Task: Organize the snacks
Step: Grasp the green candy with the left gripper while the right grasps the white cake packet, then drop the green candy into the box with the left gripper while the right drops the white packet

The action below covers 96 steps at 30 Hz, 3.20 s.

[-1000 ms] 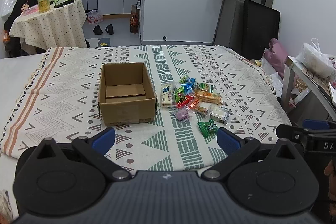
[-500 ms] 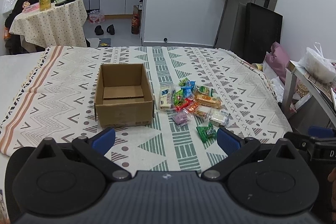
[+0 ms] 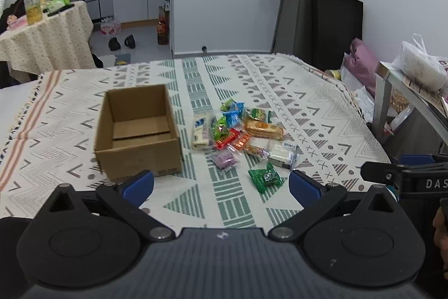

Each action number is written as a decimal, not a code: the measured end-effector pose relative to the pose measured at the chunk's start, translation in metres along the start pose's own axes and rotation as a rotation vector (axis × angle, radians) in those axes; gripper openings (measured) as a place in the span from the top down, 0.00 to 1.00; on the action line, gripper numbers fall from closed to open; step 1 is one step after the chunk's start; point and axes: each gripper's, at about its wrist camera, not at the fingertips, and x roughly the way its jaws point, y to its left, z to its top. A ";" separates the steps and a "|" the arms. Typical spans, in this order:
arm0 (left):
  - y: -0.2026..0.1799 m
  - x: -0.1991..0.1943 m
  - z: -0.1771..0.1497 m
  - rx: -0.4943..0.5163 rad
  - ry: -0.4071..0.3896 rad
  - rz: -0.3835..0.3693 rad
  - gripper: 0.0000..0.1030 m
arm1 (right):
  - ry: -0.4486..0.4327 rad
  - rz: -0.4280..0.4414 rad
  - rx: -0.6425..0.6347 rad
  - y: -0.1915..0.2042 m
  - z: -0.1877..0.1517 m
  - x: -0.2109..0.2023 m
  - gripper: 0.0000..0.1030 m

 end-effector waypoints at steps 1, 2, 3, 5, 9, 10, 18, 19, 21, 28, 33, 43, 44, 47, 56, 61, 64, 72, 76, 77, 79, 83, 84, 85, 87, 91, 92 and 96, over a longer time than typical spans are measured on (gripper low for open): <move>0.000 0.005 0.001 -0.007 0.011 -0.005 0.01 | 0.006 0.000 0.003 -0.002 0.000 0.004 0.00; 0.000 0.010 0.002 -0.013 0.019 -0.009 0.01 | 0.010 -0.002 0.007 -0.004 0.001 0.008 0.00; -0.001 0.015 0.003 -0.019 0.025 -0.013 0.01 | 0.014 -0.002 0.012 -0.007 0.002 0.012 0.00; -0.001 0.025 0.005 -0.032 0.035 -0.020 0.01 | 0.026 0.004 0.024 -0.012 0.003 0.020 0.00; -0.003 0.044 0.009 -0.061 0.046 -0.034 0.01 | 0.050 0.034 0.048 -0.023 0.006 0.038 0.00; -0.004 0.049 0.010 -0.069 0.047 -0.034 0.01 | 0.055 0.041 0.053 -0.026 0.007 0.042 0.00; -0.007 0.091 0.015 -0.129 0.074 -0.057 0.03 | 0.071 0.116 0.102 -0.045 0.012 0.077 0.02; -0.008 0.097 0.016 -0.138 0.078 -0.062 0.03 | 0.074 0.123 0.109 -0.047 0.013 0.082 0.03; -0.010 0.106 0.018 -0.145 0.085 -0.074 0.03 | 0.079 0.137 0.131 -0.052 0.014 0.092 0.06; -0.019 0.147 0.019 -0.156 0.134 -0.098 0.12 | 0.100 0.173 0.257 -0.073 0.016 0.133 0.18; -0.024 0.173 0.016 -0.176 0.173 -0.112 0.16 | 0.128 0.211 0.390 -0.088 0.011 0.159 0.23; -0.034 0.225 0.006 -0.219 0.281 -0.144 0.25 | 0.184 0.255 0.504 -0.102 0.005 0.203 0.31; -0.036 0.231 0.005 -0.222 0.292 -0.143 0.25 | 0.191 0.254 0.506 -0.102 0.004 0.206 0.31; -0.038 0.246 -0.001 -0.243 0.337 -0.144 0.25 | 0.207 0.248 0.516 -0.105 0.003 0.216 0.33; -0.029 0.272 -0.014 -0.354 0.412 -0.126 0.50 | 0.240 0.235 0.598 -0.115 -0.003 0.241 0.40; -0.022 0.272 -0.014 -0.399 0.409 -0.129 0.65 | 0.239 0.250 0.622 -0.119 -0.005 0.251 0.40; -0.021 0.269 -0.013 -0.406 0.399 -0.129 0.66 | 0.228 0.253 0.600 -0.115 -0.004 0.255 0.47; -0.015 0.241 0.002 -0.406 0.325 -0.134 0.66 | 0.212 0.262 0.607 -0.116 -0.005 0.247 0.78; -0.011 0.224 0.010 -0.410 0.282 -0.130 0.66 | 0.170 0.256 0.571 -0.108 -0.001 0.227 0.85; -0.009 0.219 0.012 -0.413 0.274 -0.131 0.66 | 0.158 0.247 0.556 -0.106 0.001 0.222 0.85; -0.007 0.210 0.015 -0.418 0.249 -0.134 0.66 | 0.135 0.234 0.533 -0.102 0.003 0.212 0.87; 0.001 0.195 0.022 -0.436 0.214 -0.130 0.66 | 0.106 0.215 0.525 -0.098 0.009 0.199 0.88; 0.004 0.191 0.023 -0.438 0.203 -0.127 0.66 | 0.097 0.216 0.524 -0.097 0.011 0.195 0.88; 0.006 0.187 0.024 -0.441 0.193 -0.123 0.66 | 0.090 0.219 0.525 -0.097 0.012 0.193 0.88; 0.011 0.180 0.028 -0.453 0.178 -0.118 0.66 | 0.081 0.221 0.526 -0.095 0.015 0.187 0.88; 0.021 0.169 0.037 -0.471 0.140 -0.115 0.66 | 0.073 0.230 0.512 -0.083 0.025 0.178 0.88; 0.024 0.166 0.040 -0.479 0.127 -0.113 0.66 | 0.072 0.232 0.508 -0.080 0.027 0.176 0.88; 0.036 0.154 0.050 -0.499 0.069 -0.098 0.66 | 0.085 0.245 0.451 -0.061 0.042 0.168 0.88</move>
